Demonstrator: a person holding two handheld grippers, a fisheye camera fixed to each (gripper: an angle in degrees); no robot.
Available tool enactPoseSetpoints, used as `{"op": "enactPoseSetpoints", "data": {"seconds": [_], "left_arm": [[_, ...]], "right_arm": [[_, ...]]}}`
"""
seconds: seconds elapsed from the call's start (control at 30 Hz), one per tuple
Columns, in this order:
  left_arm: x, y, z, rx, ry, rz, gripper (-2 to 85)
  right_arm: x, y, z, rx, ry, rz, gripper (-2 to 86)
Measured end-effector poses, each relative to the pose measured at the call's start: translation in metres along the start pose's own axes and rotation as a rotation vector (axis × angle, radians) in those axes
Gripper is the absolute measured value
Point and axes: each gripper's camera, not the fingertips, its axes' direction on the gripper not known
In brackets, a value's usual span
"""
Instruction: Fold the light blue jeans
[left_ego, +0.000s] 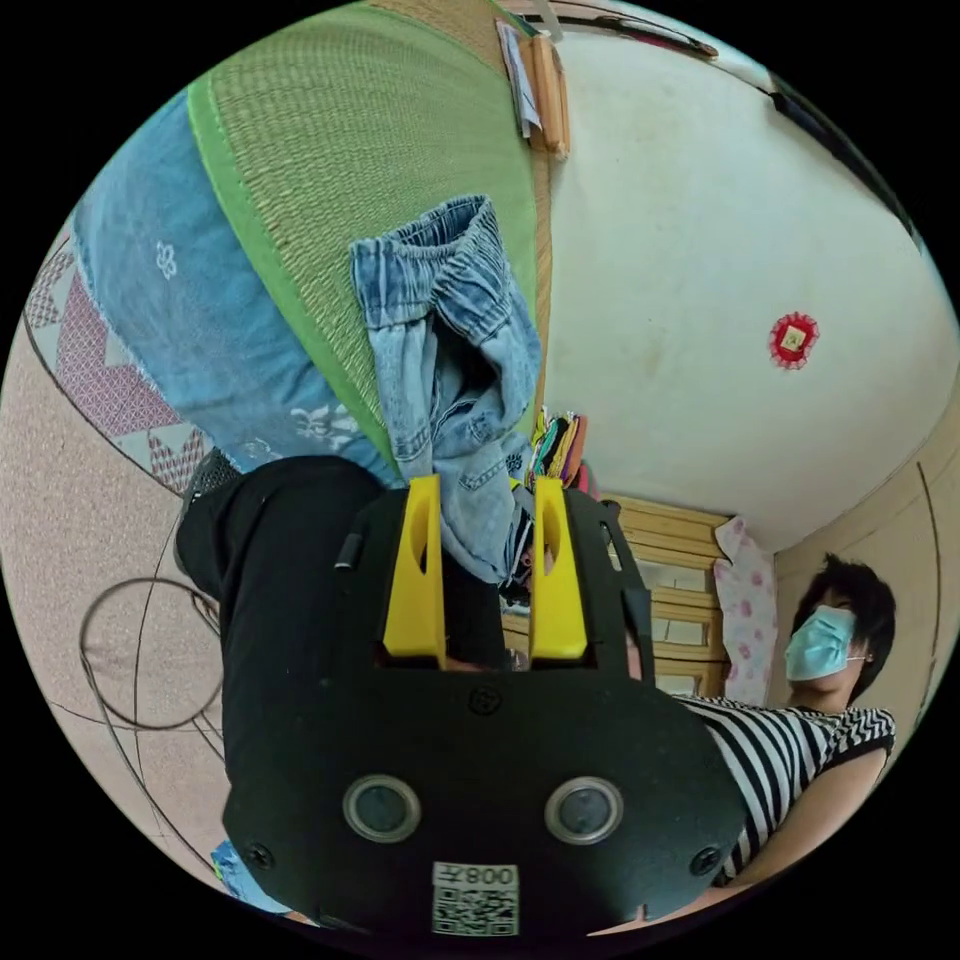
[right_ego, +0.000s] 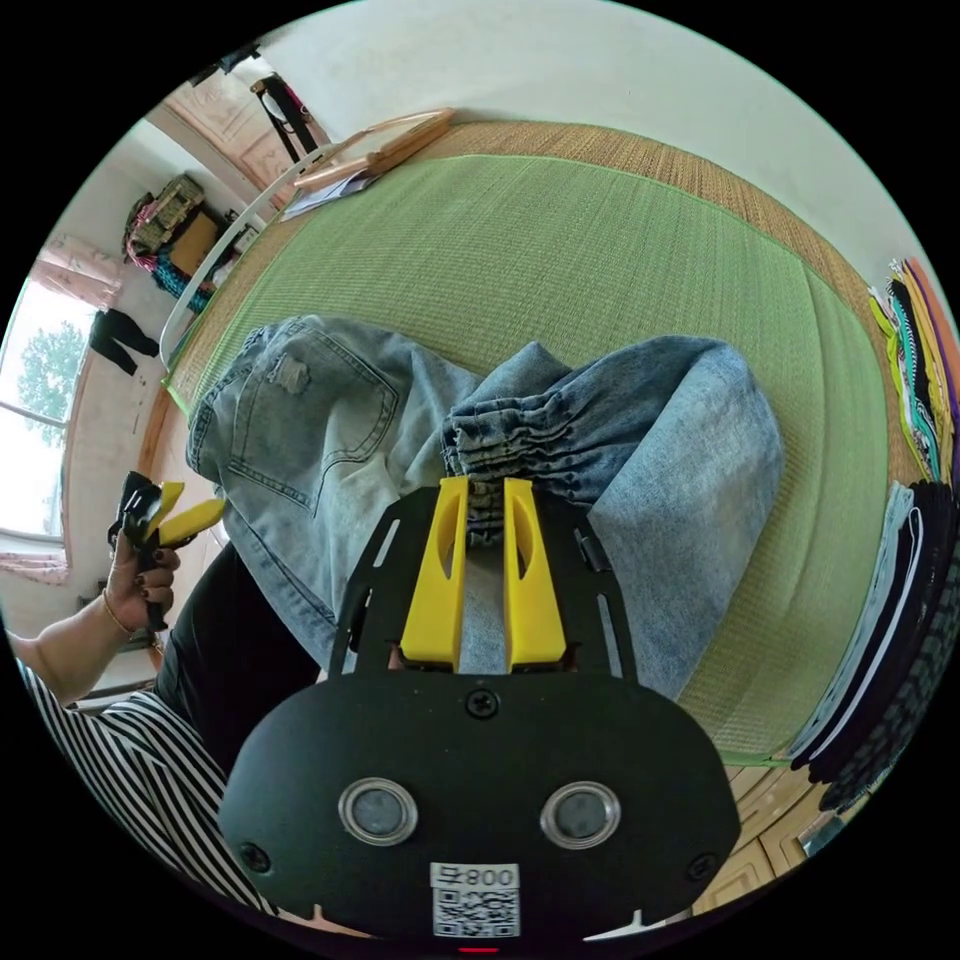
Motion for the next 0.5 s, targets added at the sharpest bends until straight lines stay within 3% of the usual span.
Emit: {"op": "enactPoseSetpoints", "data": {"seconds": [0.2, 0.5], "left_arm": [[0.004, -0.029, 0.014, -0.078, -0.168, 0.024, 3.9], [0.040, -0.041, -0.012, -0.009, 0.041, 0.153, 0.7]], "right_arm": [[0.014, 0.013, -0.026, 0.033, -0.030, 0.014, 3.4], [0.099, 0.083, -0.151, 0.272, -0.147, 0.135, 2.1]]}}
